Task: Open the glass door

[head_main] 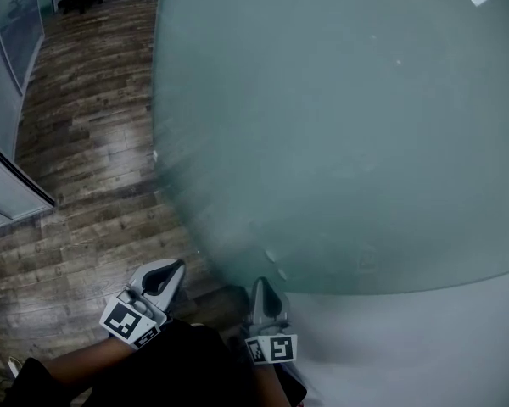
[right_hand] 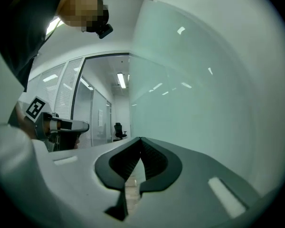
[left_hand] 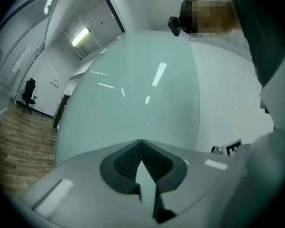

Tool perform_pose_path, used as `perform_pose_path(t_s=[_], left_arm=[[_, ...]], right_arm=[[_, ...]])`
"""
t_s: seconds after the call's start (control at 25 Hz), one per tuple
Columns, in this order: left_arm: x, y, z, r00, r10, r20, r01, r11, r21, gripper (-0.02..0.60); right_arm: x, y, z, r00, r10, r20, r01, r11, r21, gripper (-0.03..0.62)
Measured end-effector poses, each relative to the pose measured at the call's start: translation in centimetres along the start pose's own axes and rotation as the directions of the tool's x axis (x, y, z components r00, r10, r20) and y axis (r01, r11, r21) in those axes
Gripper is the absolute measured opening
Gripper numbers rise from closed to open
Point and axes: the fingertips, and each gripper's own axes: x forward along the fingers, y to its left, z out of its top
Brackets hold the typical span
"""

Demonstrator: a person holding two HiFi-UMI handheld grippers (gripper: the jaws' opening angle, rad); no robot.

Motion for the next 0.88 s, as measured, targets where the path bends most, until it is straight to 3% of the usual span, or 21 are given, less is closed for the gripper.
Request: perform_pose_path(t_s=[0.16,0.32,0.68,0.88], left_arm=[[-2.0,2.7,0.9,0.997,0.072,0.036,-0.073,0.997,0.013,0.0],[-4.2,5.4,2.3,0.986,0.153,0.069,-0.155,0.988,0.018,0.0],[-8.3,10.1,4.7,0.945,0.296,0.138,-0.303,0.952,0.031,0.0],[-9.9,11.5,5.0,0.927,0.352,0.129,-0.359,0.933,0.035,0.0]], right_arm=[[3.5,4.0,0.1,0.994,0.109,0.004,-0.109,0.994,-0.029,0.002],[6.6,6.3,0.7,0.987,0.159,0.001,-0.159,0.987,-0.019,0.002],[12.5,11.8,0.4,0.948,0.315,-0.052,-0.318,0.945,-0.071,0.0],[13.9,14.3,0.5,0.925,0.376,-0.059,-0.38,0.921,-0.087,0.0]])
